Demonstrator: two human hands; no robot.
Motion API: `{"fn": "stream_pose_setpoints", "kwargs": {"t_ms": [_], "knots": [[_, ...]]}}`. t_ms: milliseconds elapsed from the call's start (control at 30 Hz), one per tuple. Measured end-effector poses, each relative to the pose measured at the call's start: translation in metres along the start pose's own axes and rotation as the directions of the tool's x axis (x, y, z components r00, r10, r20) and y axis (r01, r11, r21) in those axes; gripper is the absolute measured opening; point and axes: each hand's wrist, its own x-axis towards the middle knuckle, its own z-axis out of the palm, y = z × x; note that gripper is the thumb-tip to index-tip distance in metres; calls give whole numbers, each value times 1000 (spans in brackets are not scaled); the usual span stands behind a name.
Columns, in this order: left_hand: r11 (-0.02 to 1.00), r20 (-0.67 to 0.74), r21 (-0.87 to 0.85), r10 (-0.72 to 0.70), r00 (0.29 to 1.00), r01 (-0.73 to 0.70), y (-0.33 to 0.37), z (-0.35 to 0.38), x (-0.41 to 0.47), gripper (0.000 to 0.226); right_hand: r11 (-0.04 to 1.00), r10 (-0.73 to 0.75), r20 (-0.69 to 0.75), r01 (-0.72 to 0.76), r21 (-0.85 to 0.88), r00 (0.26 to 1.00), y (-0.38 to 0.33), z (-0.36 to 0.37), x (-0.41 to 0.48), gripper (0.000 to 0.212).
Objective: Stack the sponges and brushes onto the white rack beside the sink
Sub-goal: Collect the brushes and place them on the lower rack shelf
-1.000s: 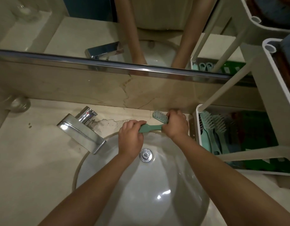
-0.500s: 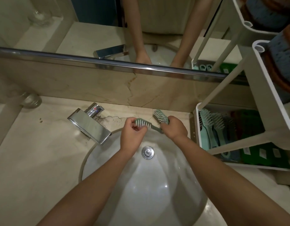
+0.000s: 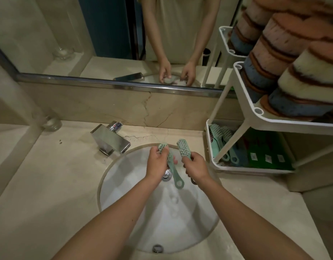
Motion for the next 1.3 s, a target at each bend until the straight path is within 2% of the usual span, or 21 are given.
{"fn": "stream_pose_setpoints", "kwargs": {"t_ms": [167, 300, 433, 667, 767, 900, 967, 1100, 1300], "knots": [[989, 97, 88, -124, 987, 116, 1, 15, -38, 23, 996, 23, -14, -22, 83, 1000, 9, -20, -33, 13], [984, 147, 127, -142, 979, 124, -2, 32, -60, 20, 989, 54, -52, -47, 139, 997, 23, -40, -52, 16], [972, 175, 196, -166, 970, 130, -12, 54, -76, 28, 981, 80, -96, -61, 187, 992, 42, -64, -68, 23], [962, 237, 271, -81, 968, 13, -25, 106, -103, 24, 973, 98, -197, -53, 223, 976, 66, -116, -82, 33], [956, 250, 288, -17, 968, -58, -24, 129, -109, 23, 978, 85, -225, -37, 207, 971, 70, -137, -81, 31], [947, 273, 290, 56, 960, -137, -20, 157, -112, 41, 969, 78, -247, -16, 245, 966, 71, -164, -71, 22], [963, 246, 246, 46, 968, -108, -15, 170, -113, 39, 967, 68, -269, 3, 253, 961, 71, -176, -65, 28], [979, 155, 206, -17, 988, -15, -1, 195, -110, 21, 966, 34, -320, 52, 254, 947, 69, -195, -52, 32], [983, 104, 122, -149, 983, 136, 13, 227, -90, 26, 952, 49, -354, 64, 301, 934, 62, -216, -27, 22]]}}
